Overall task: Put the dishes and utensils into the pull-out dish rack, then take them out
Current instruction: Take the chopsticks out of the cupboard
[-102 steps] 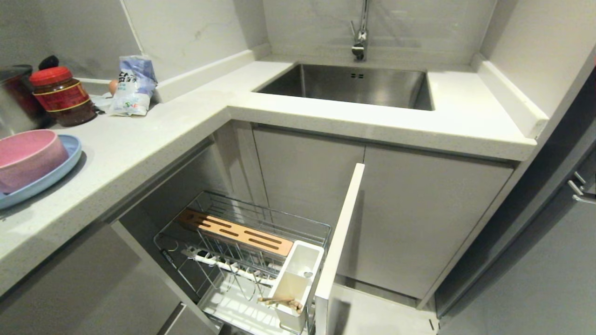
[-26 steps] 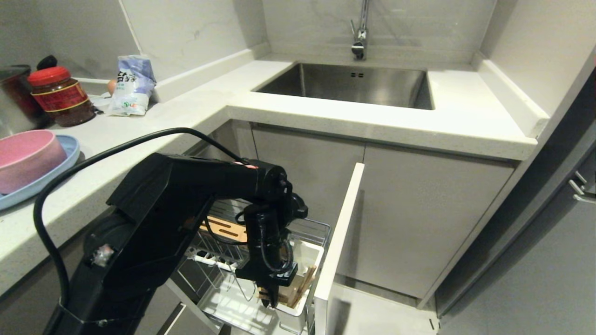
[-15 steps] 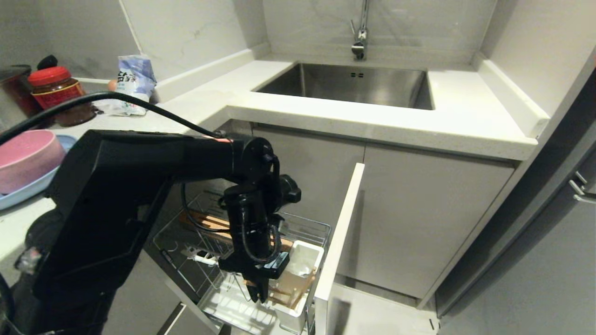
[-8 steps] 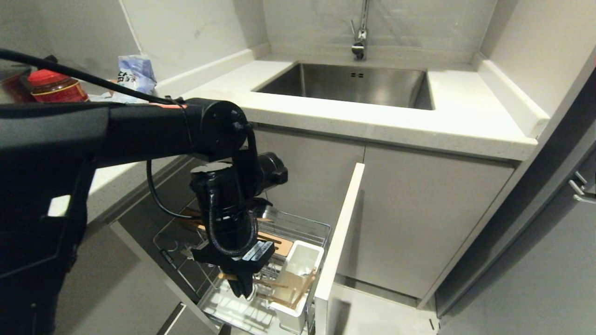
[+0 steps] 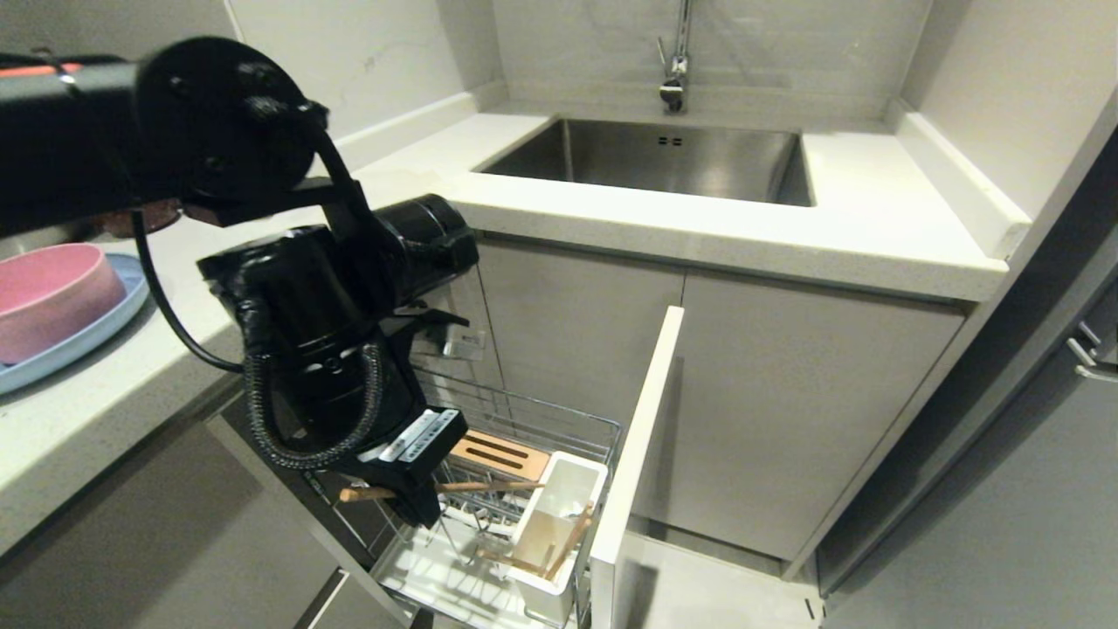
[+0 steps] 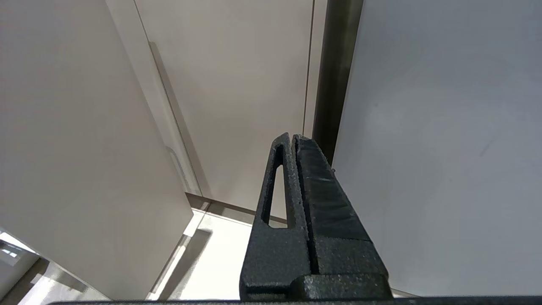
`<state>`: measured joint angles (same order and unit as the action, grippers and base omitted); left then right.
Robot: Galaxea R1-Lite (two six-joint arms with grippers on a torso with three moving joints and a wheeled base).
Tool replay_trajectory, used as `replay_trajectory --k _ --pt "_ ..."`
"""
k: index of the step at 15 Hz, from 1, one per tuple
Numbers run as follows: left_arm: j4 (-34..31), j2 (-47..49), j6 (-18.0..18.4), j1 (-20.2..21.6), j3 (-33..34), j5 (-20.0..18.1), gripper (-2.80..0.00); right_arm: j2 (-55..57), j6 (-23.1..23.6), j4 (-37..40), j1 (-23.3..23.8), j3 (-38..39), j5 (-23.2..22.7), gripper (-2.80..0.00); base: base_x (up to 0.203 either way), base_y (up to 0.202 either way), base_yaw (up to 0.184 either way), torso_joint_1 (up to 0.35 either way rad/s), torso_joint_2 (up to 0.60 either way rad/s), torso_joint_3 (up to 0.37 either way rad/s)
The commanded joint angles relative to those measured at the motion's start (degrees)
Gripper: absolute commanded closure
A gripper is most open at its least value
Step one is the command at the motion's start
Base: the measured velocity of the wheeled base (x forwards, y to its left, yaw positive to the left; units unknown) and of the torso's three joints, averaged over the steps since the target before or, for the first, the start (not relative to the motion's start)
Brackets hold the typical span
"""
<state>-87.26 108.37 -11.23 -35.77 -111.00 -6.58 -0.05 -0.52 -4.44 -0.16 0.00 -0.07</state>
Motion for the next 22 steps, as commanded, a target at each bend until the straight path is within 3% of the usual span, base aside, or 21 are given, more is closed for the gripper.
replay_trajectory --k 1,6,9,13,16,19,20,22 --pt "-0.4 -7.9 -0.1 0.0 0.0 0.2 0.00 0.0 0.0 0.0 0.0 1.5 0.0 0.00 0.000 0.000 0.000 0.000 0.00 0.000" --pt "1.5 -21.9 0.0 1.3 0.0 2.9 0.00 0.0 0.0 0.0 0.0 1.5 0.0 0.00 0.000 0.000 0.000 0.000 0.00 0.000" --pt "7.4 -29.2 0.0 5.8 0.0 4.4 0.00 0.0 0.0 0.0 0.0 1.5 0.0 0.00 0.000 0.000 0.000 0.000 0.00 0.000" --pt "15.8 -35.9 0.0 20.1 0.1 5.1 0.00 0.0 0.0 0.0 0.0 1.5 0.0 0.00 0.000 0.000 0.000 0.000 0.00 0.000" --pt "18.2 -38.5 0.4 34.7 0.1 8.5 0.00 0.0 0.0 0.0 0.0 1.5 0.0 0.00 0.000 0.000 0.000 0.000 0.00 0.000" --pt "18.9 -38.8 3.2 49.3 0.5 11.1 0.00 0.0 0.0 0.0 0.0 1.5 0.0 0.00 0.000 0.000 0.000 0.000 0.00 0.000" --pt "19.0 -38.2 4.4 52.5 0.7 11.6 0.00 0.0 0.0 0.0 0.0 1.5 0.0 0.00 0.000 0.000 0.000 0.000 0.00 0.000" --pt "18.8 -35.2 5.7 54.5 1.6 14.5 0.00 0.0 0.0 0.0 0.0 1.5 0.0 0.00 0.000 0.000 0.000 0.000 0.00 0.000"
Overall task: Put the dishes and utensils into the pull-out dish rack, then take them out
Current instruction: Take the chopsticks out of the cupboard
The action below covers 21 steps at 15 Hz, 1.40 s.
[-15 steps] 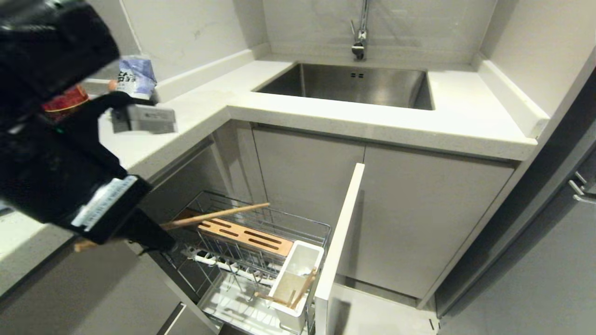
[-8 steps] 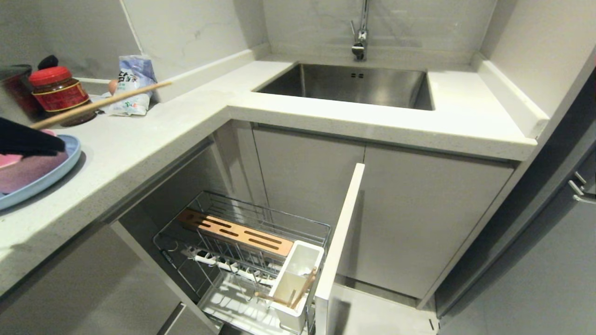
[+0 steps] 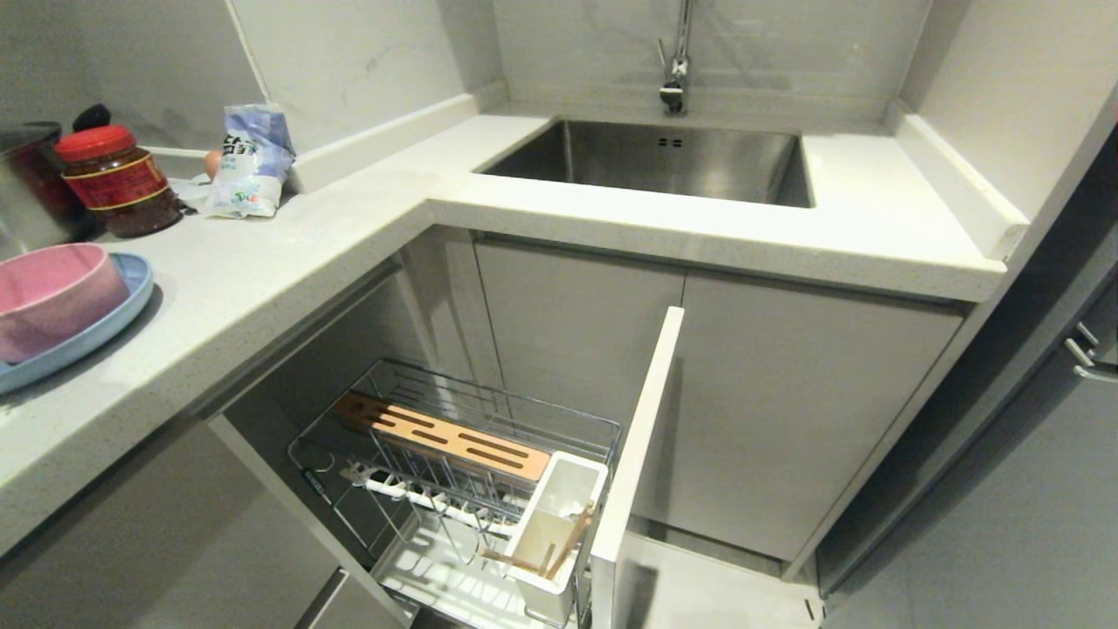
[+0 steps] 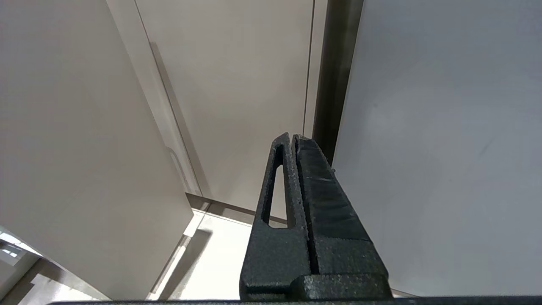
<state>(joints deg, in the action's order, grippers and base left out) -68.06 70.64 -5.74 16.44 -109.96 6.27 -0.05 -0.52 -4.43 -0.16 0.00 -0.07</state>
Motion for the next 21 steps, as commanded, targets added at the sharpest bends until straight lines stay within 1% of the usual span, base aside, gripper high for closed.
replay_trajectory --k 1,3,6,9,11,12,18,20,21 --pt "-0.4 4.0 0.3 2.3 0.9 3.3 0.00 0.0 0.0 -0.1 0.0 1.5 0.0 0.00 0.000 0.000 0.000 0.000 0.00 0.000" --pt "-0.2 6.5 0.4 2.4 1.5 4.2 0.00 0.0 -0.1 -0.1 0.0 1.5 0.0 0.00 0.000 0.000 0.000 0.000 0.00 0.000" --pt "0.4 9.0 0.5 2.4 1.6 4.3 0.00 0.0 0.0 -0.1 0.0 1.5 0.0 0.00 0.000 0.000 0.000 0.000 0.00 0.000" --pt "0.4 9.2 0.6 2.2 2.3 4.3 0.00 0.0 0.0 -0.1 0.0 1.5 0.0 0.00 0.000 0.000 0.000 0.000 0.00 0.000" --pt "0.4 8.7 3.5 2.2 3.5 4.1 0.00 0.0 0.0 -0.1 0.0 1.5 0.0 0.00 0.000 0.000 0.000 0.000 0.00 0.000" --pt "0.4 8.3 4.2 2.2 4.6 4.1 0.00 0.0 0.0 -0.1 0.0 1.5 0.0 0.00 0.000 0.000 0.000 0.000 0.00 0.000" --pt "2.1 6.9 4.6 2.2 7.4 4.0 0.00 0.0 0.0 -0.1 0.0 1.5 0.0 0.00 0.000 0.000 0.000 0.000 0.00 0.000" --pt "3.5 6.8 4.6 2.1 8.4 3.9 0.00 0.0 -0.1 -0.1 0.0 1.5 0.0 0.00 0.000 0.000 0.000 0.000 0.00 0.000" --pt "4.9 6.7 5.4 2.2 9.3 3.9 0.00 0.0 0.0 -0.1 0.0 1.5 0.0 0.00 0.000 0.000 0.000 0.000 0.00 0.000"
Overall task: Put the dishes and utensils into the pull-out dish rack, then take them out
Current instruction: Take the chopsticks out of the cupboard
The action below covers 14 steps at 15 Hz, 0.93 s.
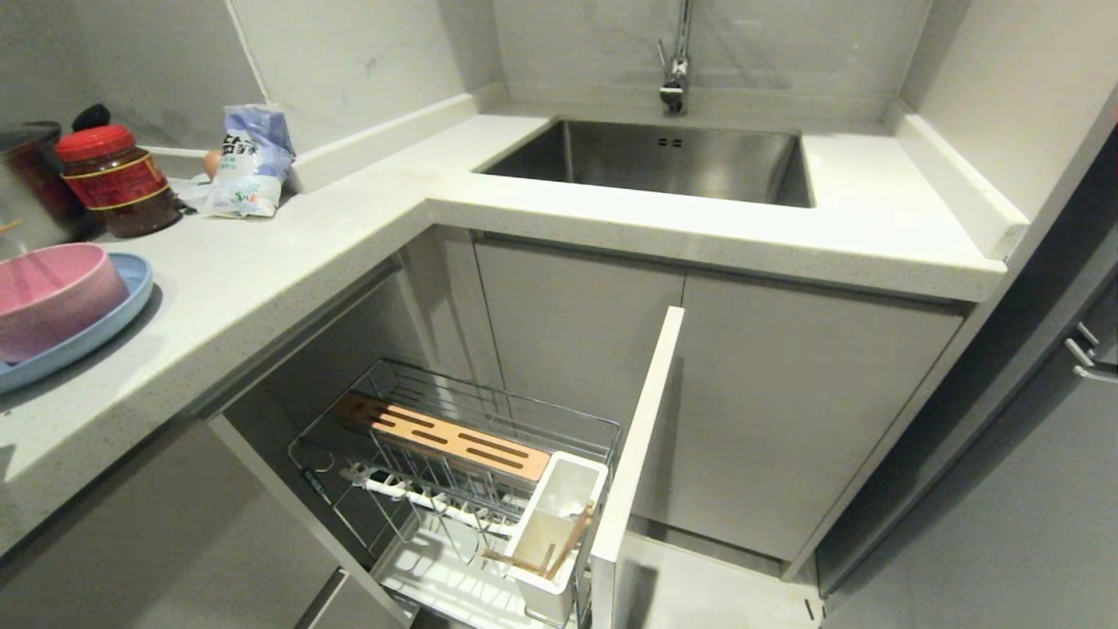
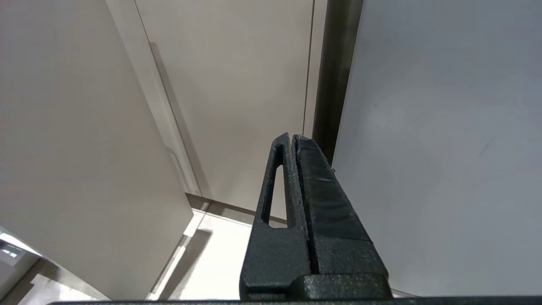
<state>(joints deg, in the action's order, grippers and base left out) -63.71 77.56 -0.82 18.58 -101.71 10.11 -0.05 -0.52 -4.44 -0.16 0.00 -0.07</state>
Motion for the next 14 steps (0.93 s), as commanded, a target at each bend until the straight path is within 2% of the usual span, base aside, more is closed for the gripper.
replay_trajectory --k 1,7,10,14 --pt "1.6 -0.3 1.2 0.1 2.0 0.1 0.00 0.0 0.0 0.0 0.0 1.5 0.0 0.00 0.000 0.000 0.000 0.000 0.00 0.000" --pt "5.7 -0.6 3.3 0.1 6.6 0.1 0.00 0.0 0.0 0.0 0.0 1.5 0.0 0.00 0.000 0.000 0.000 0.000 0.00 0.000" --pt "8.1 -1.1 5.7 0.1 9.3 0.2 0.00 0.0 0.0 0.0 0.0 1.5 0.0 0.00 0.000 0.000 0.000 0.000 0.00 0.000" --pt "8.5 -2.0 7.3 0.2 10.7 0.4 0.00 0.0 0.0 0.0 0.0 1.5 0.0 0.00 0.000 0.000 0.000 0.000 0.00 0.000"
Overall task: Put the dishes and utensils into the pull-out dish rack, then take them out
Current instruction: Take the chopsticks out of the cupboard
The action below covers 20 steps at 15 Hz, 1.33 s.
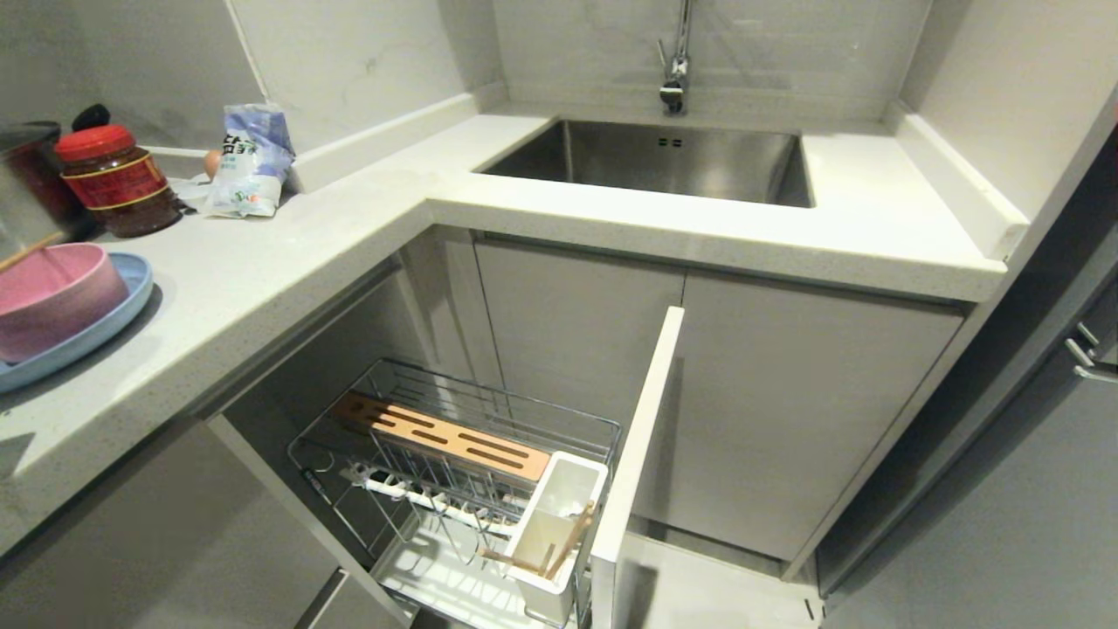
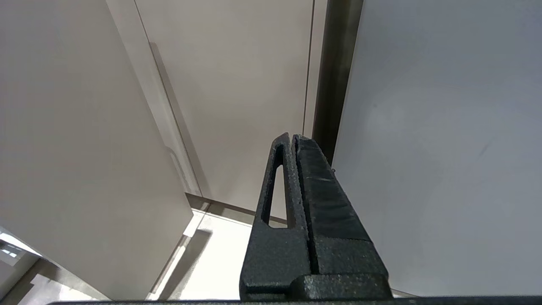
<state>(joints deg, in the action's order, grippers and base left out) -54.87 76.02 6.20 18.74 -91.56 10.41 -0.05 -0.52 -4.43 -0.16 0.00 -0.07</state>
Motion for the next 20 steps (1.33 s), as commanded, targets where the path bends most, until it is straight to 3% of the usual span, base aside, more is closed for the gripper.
replay_trajectory --k 1,11,12,13,20 --pt "-0.2 -0.5 0.7 0.1 0.8 0.1 0.00 0.0 0.0 -0.1 0.0 1.5 0.0 0.00 0.000 0.000 0.000 0.000 0.00 0.000" --pt "-0.1 -0.7 1.3 0.1 1.3 0.1 0.00 0.0 0.0 -0.1 0.0 1.5 0.0 0.00 0.000 0.000 0.000 0.000 0.00 0.000" --pt "-0.1 -0.7 1.3 0.1 1.3 0.1 -2.21 0.0 0.0 -0.1 0.0 1.5 0.0 0.00 0.000 0.000 0.000 0.000 0.00 0.000" --pt "0.3 -0.7 1.3 0.1 1.2 0.1 -2.80 0.0 0.0 -0.1 0.0 1.5 0.0 0.00 0.000 0.000 0.000 0.000 0.00 0.000" --pt "1.1 -1.0 1.2 0.5 1.3 0.2 -2.80 0.0 -0.1 -0.1 0.0 1.5 0.0 0.00 0.000 0.000 0.000 0.000 0.00 0.000"
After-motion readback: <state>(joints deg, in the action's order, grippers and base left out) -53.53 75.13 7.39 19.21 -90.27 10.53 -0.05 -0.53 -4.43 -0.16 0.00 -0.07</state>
